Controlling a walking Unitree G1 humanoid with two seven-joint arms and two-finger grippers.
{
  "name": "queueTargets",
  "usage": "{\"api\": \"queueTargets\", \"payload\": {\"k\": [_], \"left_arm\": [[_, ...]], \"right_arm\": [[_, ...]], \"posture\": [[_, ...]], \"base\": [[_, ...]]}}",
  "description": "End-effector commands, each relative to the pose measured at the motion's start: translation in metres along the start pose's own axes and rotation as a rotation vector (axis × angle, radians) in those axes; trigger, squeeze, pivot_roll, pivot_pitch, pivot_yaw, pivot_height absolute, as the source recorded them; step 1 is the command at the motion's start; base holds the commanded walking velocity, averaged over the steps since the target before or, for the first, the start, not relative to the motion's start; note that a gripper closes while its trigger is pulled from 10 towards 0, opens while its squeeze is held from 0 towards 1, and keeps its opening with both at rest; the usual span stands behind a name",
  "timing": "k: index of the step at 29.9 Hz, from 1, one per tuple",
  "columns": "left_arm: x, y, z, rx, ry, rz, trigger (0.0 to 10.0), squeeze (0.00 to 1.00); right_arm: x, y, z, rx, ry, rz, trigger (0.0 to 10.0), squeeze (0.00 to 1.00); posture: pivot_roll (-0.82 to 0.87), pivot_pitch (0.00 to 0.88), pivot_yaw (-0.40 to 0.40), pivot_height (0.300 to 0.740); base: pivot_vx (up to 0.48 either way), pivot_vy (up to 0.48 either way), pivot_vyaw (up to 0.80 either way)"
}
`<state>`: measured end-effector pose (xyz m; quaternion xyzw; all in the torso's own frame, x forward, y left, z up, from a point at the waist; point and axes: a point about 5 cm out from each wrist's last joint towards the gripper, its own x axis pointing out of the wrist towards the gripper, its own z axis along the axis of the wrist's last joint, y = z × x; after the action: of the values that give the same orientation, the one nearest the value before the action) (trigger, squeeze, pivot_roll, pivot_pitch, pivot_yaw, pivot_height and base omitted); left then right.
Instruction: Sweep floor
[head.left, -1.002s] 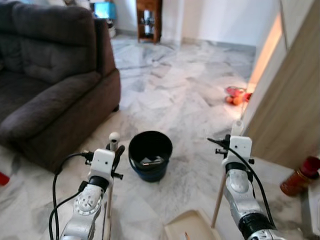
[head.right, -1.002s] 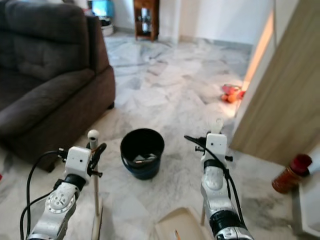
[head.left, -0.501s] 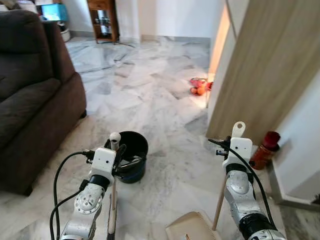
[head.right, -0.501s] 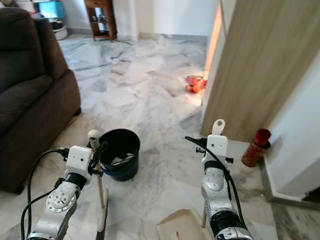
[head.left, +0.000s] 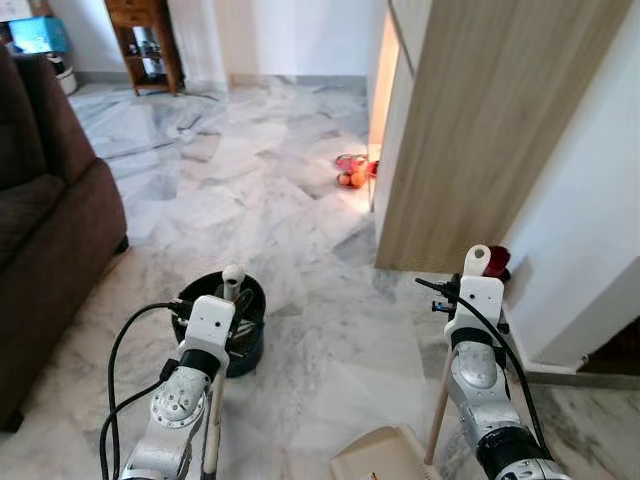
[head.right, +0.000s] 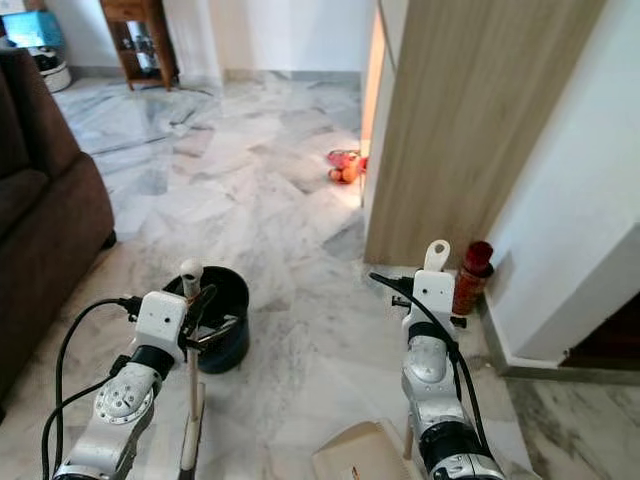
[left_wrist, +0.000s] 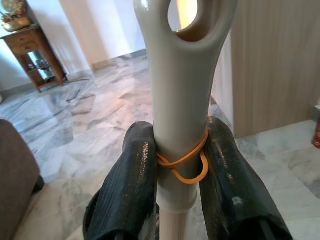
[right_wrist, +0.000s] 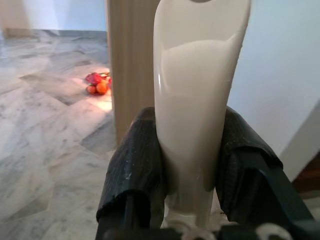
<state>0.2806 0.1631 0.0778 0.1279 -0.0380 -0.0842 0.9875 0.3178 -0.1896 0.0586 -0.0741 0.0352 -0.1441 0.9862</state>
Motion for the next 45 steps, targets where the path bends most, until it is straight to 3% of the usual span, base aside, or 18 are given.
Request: {"api": "queueTargets", "payload": {"k": [1, 23, 45], "left_arm": [[0.0038, 0.0013, 0.0047, 0.015, -0.019, -0.003, 10.0, 0.0], [0.0058, -0.0007, 0.0056, 0.025, -0.026, -0.008, 10.0, 0.0], [0.0066, -0.0003, 0.0054, 0.046, -0.025, -0.007, 10.0, 0.0]], "right_arm": [[0.0046, 0.0004, 0.0066, 0.009, -0.016, -0.006, 10.0, 0.0], [0.0042, 0.0037, 0.0067, 0.006, -0.018, 0.0, 10.0, 0.0], [0.0043, 0.0036, 0.0059, 0.004, -0.013, -0.003, 10.0, 0.0]], "posture": [[0.08, 0.0, 0.006, 0.74], [0.08, 0.0, 0.007, 0.74], [0.08, 0.0, 0.006, 0.74]], "base": [[0.0, 0.0, -0.8], [0.0, -0.091, -0.8], [0.0, -0.221, -0.8]]}}
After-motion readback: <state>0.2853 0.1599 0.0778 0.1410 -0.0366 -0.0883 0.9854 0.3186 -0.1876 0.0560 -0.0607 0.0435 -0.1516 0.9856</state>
